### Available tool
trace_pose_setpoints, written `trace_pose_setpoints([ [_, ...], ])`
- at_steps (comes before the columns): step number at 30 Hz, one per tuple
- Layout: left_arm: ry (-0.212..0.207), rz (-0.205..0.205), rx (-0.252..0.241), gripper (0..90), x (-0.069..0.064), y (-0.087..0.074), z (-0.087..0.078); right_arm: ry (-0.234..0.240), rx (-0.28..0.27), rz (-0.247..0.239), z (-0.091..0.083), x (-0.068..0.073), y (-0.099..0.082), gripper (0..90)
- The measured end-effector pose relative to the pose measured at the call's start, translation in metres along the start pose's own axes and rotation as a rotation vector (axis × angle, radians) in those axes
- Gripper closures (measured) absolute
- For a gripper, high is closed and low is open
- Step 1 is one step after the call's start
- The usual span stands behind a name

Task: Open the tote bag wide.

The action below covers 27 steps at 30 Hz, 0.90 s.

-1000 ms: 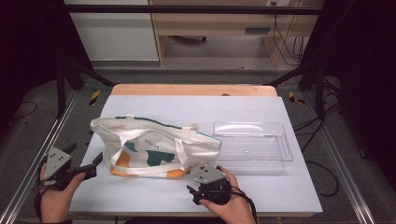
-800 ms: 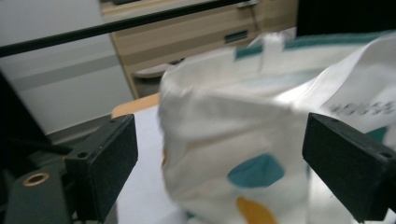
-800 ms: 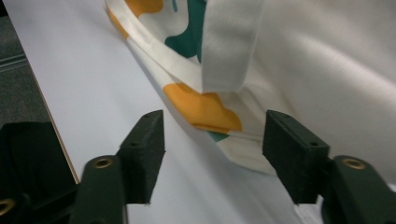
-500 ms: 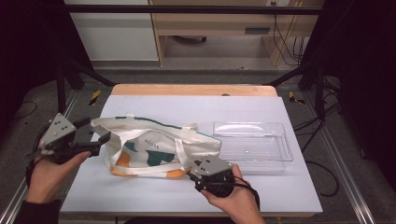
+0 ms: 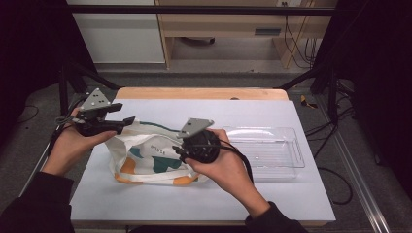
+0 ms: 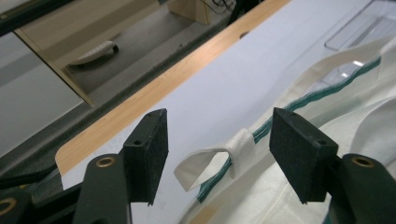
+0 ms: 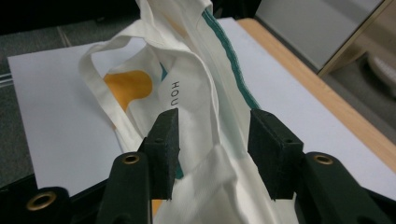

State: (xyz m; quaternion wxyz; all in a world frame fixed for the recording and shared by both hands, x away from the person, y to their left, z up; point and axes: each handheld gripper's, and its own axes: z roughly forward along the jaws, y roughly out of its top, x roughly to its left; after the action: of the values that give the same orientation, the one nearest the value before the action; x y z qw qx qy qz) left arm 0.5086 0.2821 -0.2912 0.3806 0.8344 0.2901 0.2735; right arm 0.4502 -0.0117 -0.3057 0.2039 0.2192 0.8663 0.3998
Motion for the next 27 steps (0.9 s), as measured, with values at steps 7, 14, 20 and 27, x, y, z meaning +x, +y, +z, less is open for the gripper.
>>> trace_pose_setpoints([
  [7, -0.007, 0.028, 0.084, 30.6, -0.011, 0.001, 0.015, -0.002, 0.062, 0.001, 0.019, -0.001, -0.006, 55.0],
  [14, -0.04, 0.016, 0.165, 38.4, -0.011, -0.003, 0.031, 0.035, 0.103, -0.011, 0.028, 0.0, -0.016, 60.9],
  [20, -0.039, 0.038, 0.226, 67.8, -0.013, 0.0, 0.037, 0.022, 0.102, -0.017, 0.031, 0.005, -0.022, 81.7],
  [27, -0.038, 0.003, 0.238, 80.1, -0.005, 0.016, 0.044, 0.065, 0.067, -0.029, 0.023, 0.029, -0.036, 84.2],
])
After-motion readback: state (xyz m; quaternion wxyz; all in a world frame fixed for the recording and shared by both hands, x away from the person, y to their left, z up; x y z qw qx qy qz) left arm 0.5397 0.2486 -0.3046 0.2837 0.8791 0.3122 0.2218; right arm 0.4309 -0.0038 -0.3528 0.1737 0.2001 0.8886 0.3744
